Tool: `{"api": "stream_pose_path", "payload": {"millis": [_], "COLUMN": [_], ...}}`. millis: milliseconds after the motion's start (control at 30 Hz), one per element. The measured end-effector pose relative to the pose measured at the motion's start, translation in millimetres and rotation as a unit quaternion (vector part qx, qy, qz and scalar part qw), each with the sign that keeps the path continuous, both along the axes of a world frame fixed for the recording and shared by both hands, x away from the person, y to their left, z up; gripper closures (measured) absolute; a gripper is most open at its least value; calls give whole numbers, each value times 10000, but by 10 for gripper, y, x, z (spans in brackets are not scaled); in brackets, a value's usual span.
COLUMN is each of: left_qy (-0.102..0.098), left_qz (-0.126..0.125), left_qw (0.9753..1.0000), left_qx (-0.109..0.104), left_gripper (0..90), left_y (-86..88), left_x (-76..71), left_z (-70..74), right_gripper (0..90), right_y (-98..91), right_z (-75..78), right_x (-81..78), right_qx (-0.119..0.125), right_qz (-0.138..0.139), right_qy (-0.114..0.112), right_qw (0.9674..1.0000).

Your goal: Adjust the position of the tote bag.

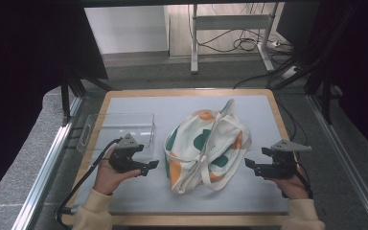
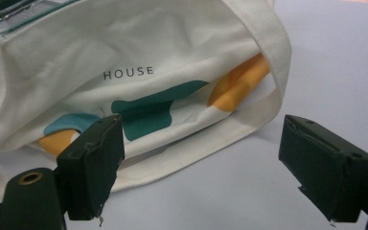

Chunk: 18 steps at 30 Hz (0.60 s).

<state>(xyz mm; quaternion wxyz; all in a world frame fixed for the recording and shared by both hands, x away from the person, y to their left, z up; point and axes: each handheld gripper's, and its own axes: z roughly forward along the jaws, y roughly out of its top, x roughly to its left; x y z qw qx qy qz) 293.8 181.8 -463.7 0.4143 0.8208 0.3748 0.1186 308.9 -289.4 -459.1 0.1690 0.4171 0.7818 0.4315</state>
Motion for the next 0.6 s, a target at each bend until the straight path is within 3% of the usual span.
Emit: {"api": "stream_pose_path", "payload": {"millis": [267, 533, 600], "left_qy": [52, -98, -123], "left_qz": [-23, 68, 132], "left_qw": [9999, 9998, 9997], "left_qx": [141, 133, 183], "left_gripper": [139, 153, 153], "left_y": [-52, 59, 88], "left_x": [-28, -112, -133], "left_z": [-5, 75, 71], "right_gripper": [153, 153, 153], "right_y": [-3, 19, 19], "right_z": [-12, -60, -64], "right_x": [-48, 27, 33], "right_qx": [168, 29, 107], "right_qz": [29, -162, -206], "right_qy": [-144, 12, 36], "right_qw": [9998, 9999, 9997]}}
